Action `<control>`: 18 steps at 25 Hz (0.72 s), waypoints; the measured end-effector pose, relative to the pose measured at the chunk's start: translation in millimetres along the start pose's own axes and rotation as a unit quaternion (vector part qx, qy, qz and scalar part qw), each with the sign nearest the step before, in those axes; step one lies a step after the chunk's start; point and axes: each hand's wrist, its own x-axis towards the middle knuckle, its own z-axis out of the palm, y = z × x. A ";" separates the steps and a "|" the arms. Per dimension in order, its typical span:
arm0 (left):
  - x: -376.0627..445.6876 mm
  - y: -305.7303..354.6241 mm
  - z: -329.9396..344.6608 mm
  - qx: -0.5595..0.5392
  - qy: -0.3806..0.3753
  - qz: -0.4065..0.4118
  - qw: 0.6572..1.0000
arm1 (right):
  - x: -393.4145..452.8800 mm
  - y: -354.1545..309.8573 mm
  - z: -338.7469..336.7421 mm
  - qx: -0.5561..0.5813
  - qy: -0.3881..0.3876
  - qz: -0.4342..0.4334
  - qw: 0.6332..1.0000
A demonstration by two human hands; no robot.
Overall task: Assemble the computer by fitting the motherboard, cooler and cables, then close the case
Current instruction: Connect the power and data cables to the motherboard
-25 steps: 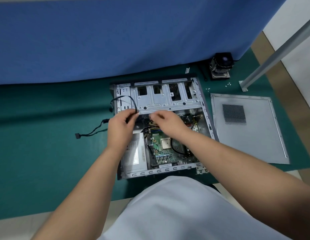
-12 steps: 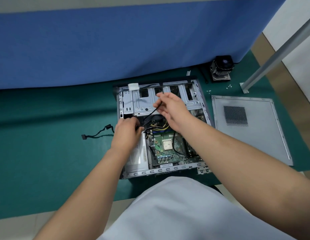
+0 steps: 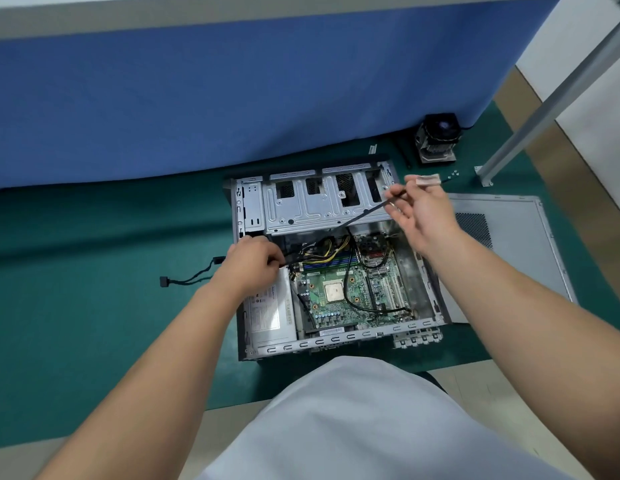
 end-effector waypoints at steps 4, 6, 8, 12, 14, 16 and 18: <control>5.3 3.8 -0.5 0.015 -0.019 0.015 1.000 | 7.2 4.6 -21.0 -0.093 0.024 -0.030 0.995; 7.2 7.4 0.0 0.034 -0.037 0.011 0.999 | 9.5 8.3 -28.6 -0.121 0.047 -0.036 0.991; 8.6 10.5 -0.8 0.036 -0.055 0.006 0.998 | 11.2 9.7 -34.0 -0.137 0.069 -0.047 0.987; 10.8 17.8 1.5 0.033 -0.066 -0.004 0.997 | 5.9 15.3 -33.4 -0.175 0.088 -0.079 0.978; 11.5 22.9 5.5 0.057 -0.086 -0.003 0.995 | -0.6 21.3 -29.2 -0.164 0.074 -0.068 0.981; 12.5 27.5 11.3 0.095 -0.106 0.007 0.990 | -8.5 27.7 -24.1 -0.117 0.053 -0.040 0.991; 12.9 30.7 15.9 0.138 -0.116 0.013 0.984 | -15.4 33.7 -20.0 -0.071 0.014 -0.011 0.997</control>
